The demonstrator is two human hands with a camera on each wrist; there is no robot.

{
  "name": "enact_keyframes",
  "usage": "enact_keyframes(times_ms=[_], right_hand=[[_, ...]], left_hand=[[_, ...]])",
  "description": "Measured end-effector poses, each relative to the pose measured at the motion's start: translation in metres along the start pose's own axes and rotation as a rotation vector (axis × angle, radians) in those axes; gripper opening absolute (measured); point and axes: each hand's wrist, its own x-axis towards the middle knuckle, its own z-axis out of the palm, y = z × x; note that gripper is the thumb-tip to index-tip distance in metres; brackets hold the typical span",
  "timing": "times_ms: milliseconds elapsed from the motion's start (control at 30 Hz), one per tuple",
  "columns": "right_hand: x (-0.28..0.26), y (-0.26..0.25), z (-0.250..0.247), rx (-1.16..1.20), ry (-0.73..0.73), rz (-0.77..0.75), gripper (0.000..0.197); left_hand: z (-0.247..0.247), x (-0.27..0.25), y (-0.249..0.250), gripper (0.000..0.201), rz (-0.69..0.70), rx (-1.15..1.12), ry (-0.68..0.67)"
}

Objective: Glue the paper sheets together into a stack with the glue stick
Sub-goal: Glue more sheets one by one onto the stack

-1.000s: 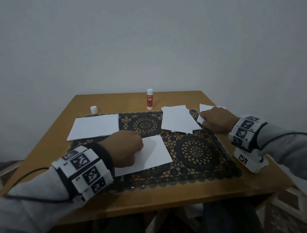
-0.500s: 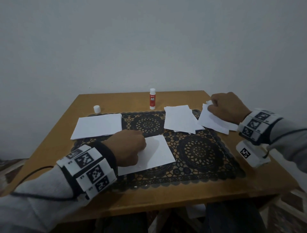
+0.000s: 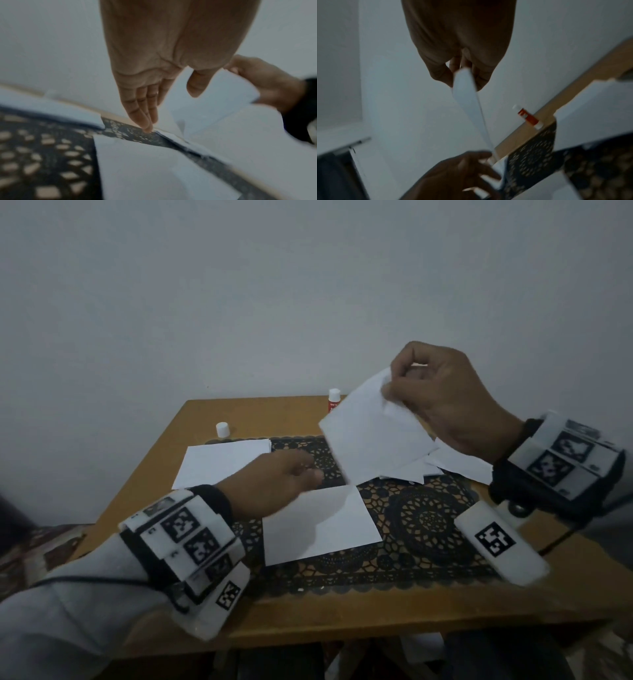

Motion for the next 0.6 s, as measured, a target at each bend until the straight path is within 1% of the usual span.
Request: enact_keyframes(times_ms=[67, 100, 133, 167, 267, 333, 367, 400, 467, 500, 567, 600], right_hand=[[0.0, -0.003, 0.006, 0.208, -0.044, 0.111, 0.019], [0.0, -0.003, 0.008, 0.283, -0.06, 0.151, 0.021], [0.0, -0.003, 0.009, 0.336, -0.065, 0.178, 0.021], [0.0, -0.002, 0.01, 0.368, -0.062, 0.202, 0.02], [-0.002, 0.009, 0.012, 0.317, -0.009, 0.295, 0.015], [-0.006, 0.021, 0.013, 0.264, 0.007, 0.387, 0.009], [-0.009, 0.027, 0.013, 0.265, -0.012, 0.433, 0.005], [-0.011, 0.032, 0.014, 0.273, -0.04, 0.471, 0.009], [-0.015, 0.039, 0.014, 0.315, -0.105, 0.53, 0.017], [-0.017, 0.04, 0.014, 0.346, -0.131, 0.558, 0.016], [-0.017, 0.043, 0.013, 0.387, -0.174, 0.625, 0.014], [-0.017, 0.045, 0.013, 0.367, -0.207, 0.65, 0.014]], left_hand=[[-0.006, -0.003, 0.005, 0.018, -0.087, -0.463, 0.042], [-0.007, -0.004, 0.007, 0.016, -0.122, -0.631, 0.056], [-0.009, -0.005, 0.008, 0.014, -0.14, -0.742, 0.085], [-0.01, -0.006, 0.008, 0.013, -0.137, -0.806, 0.128], [-0.013, -0.004, 0.0, 0.009, -0.122, -0.835, 0.267], [-0.013, -0.004, -0.007, 0.012, -0.159, -0.792, 0.311], [-0.013, -0.004, -0.011, 0.012, -0.178, -0.764, 0.319], [-0.013, -0.005, -0.015, 0.014, -0.192, -0.735, 0.325], [-0.011, -0.006, -0.021, 0.031, -0.213, -0.698, 0.322], [-0.011, -0.008, -0.024, 0.038, -0.226, -0.689, 0.316], [-0.01, -0.008, -0.03, 0.046, -0.252, -0.658, 0.296], [-0.01, -0.008, -0.033, 0.047, -0.259, -0.641, 0.288]])
